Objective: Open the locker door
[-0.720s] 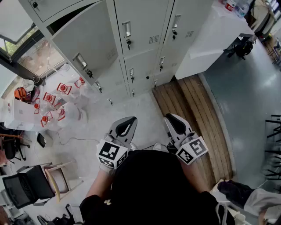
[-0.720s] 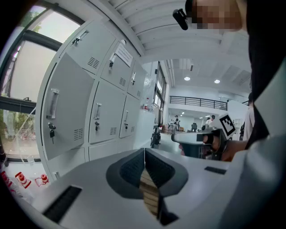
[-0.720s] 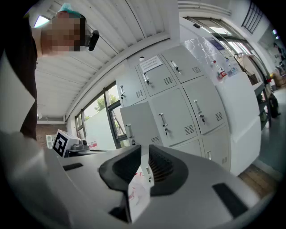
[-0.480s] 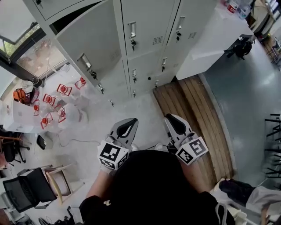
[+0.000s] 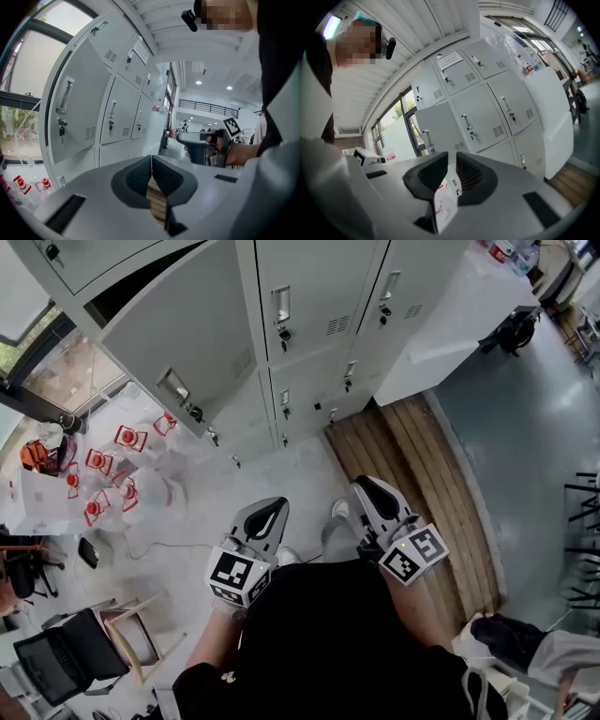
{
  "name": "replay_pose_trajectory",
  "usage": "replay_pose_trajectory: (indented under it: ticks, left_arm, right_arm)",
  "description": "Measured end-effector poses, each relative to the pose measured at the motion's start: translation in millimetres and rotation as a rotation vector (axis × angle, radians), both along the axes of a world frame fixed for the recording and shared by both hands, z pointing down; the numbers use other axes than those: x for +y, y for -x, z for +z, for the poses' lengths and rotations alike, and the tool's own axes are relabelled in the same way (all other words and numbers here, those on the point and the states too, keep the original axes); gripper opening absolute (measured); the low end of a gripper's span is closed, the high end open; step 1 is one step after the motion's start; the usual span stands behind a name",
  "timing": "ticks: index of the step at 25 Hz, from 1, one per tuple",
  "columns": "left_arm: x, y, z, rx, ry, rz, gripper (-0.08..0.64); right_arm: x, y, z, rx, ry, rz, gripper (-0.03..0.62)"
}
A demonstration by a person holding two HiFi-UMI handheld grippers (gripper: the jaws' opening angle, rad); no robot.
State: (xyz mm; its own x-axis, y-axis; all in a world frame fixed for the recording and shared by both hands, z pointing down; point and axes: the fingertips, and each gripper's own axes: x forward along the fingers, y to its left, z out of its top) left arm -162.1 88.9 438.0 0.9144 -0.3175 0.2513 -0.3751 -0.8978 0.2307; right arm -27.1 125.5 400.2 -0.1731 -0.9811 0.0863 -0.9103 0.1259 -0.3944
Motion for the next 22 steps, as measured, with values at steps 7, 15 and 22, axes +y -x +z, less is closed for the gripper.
replay_pose_trajectory:
  ticks: [7,15,22]
  left_arm:
    - [-54,-52,5,-0.031,0.005,-0.098,0.023]
    - [-118,-124,-6,-0.076,-0.009,-0.267,0.023]
    - [-145,-139,-13,-0.096,-0.015,-0.416,0.023]
  right_arm:
    - [-69,-62,8,-0.058,0.000,-0.076,0.067]
    - [-154,-124,11,-0.117,0.005,-0.275,0.067]
    - [-205,-129,12,-0.131,0.010,-0.450,0.067]
